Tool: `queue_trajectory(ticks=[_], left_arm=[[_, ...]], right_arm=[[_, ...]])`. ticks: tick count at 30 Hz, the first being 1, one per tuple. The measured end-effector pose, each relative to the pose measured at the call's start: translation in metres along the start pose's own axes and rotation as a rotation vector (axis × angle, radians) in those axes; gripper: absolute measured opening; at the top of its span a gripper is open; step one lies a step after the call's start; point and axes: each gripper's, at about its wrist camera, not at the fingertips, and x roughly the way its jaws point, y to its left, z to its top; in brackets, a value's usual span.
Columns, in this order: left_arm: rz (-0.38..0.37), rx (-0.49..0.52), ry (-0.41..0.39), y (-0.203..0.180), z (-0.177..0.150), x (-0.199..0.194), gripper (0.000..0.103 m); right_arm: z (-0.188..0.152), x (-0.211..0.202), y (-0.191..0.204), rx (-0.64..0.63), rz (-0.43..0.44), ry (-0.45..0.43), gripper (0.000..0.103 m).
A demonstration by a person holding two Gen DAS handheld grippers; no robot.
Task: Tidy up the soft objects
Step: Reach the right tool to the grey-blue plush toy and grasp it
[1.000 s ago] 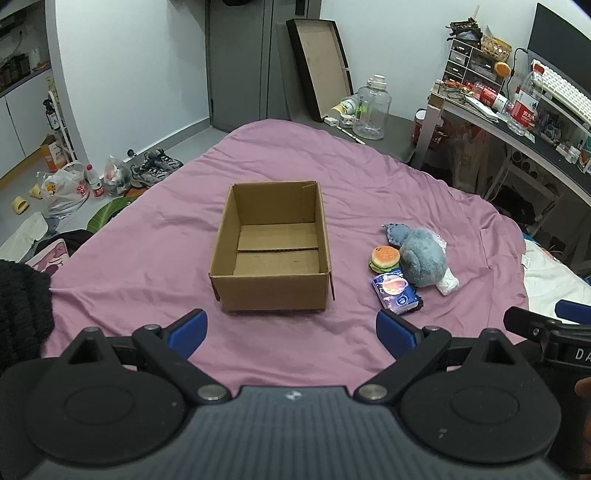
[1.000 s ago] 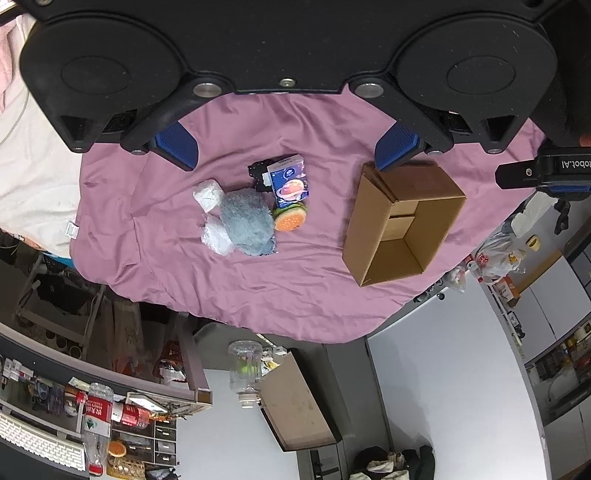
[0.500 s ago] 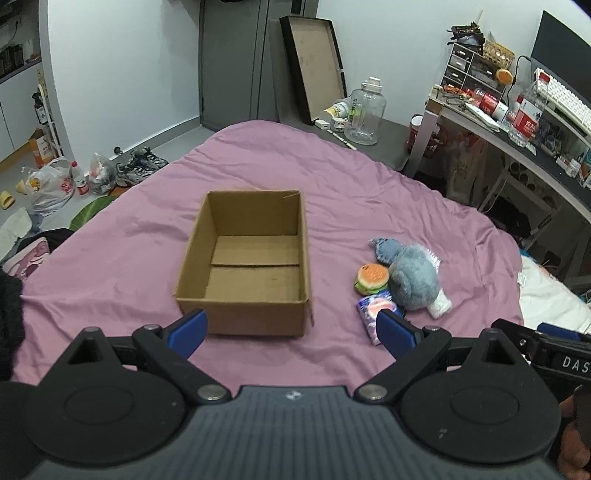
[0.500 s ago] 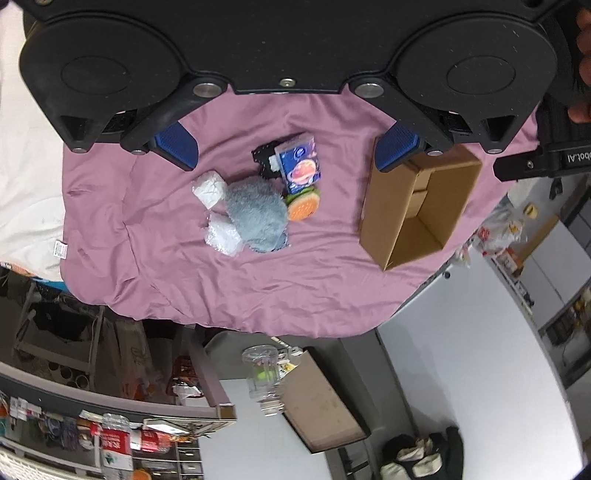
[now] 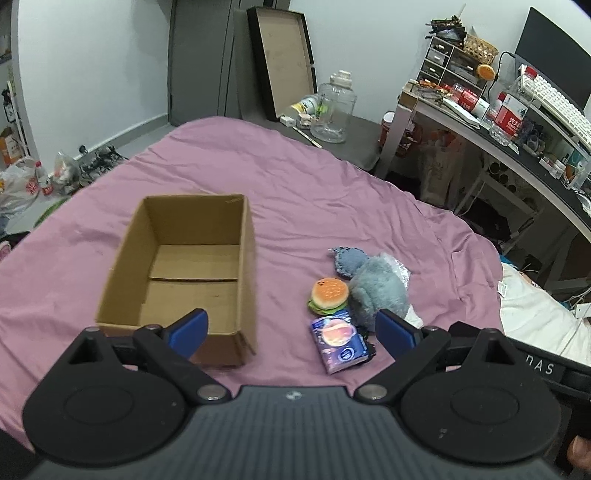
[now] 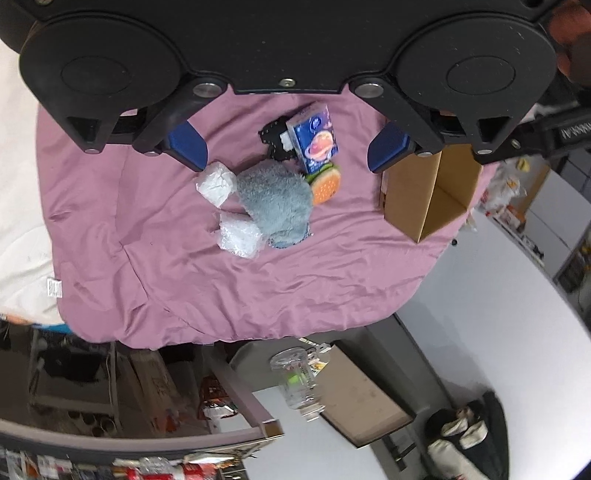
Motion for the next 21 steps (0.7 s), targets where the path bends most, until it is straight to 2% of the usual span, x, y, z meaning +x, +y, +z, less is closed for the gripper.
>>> queue_trajectory(ticks=[1,3,7,12,17,21], left_arm=[[-0.007,-0.003,0.004,-0.002,0.000,0.005,0.094],[-0.013,-0.011,0.008,-0.006,0.001,0.014,0.094],[-0.024,-0.033,0.013,-0.013,0.004,0.033,0.091],[-0.043,-0.063,0.038,-0.022,0.008,0.060,0.076],[-0.067,-0.108,0.077,-0.030,0.009,0.092,0.060],[-0.086,-0.151,0.110,-0.034,0.007,0.115,0.050]], right_arm=[[0.002,0.004,-0.004,0.016,0.001,-0.001,0.092],[0.005,0.014,-0.013,0.065,0.008,0.014,0.083],[0.009,0.035,-0.035,0.193,0.057,0.036,0.070],[0.013,0.057,-0.056,0.292,0.101,0.033,0.056],[0.017,0.074,-0.073,0.359,0.164,0.026,0.049],[0.021,0.090,-0.081,0.383,0.190,0.038,0.047]])
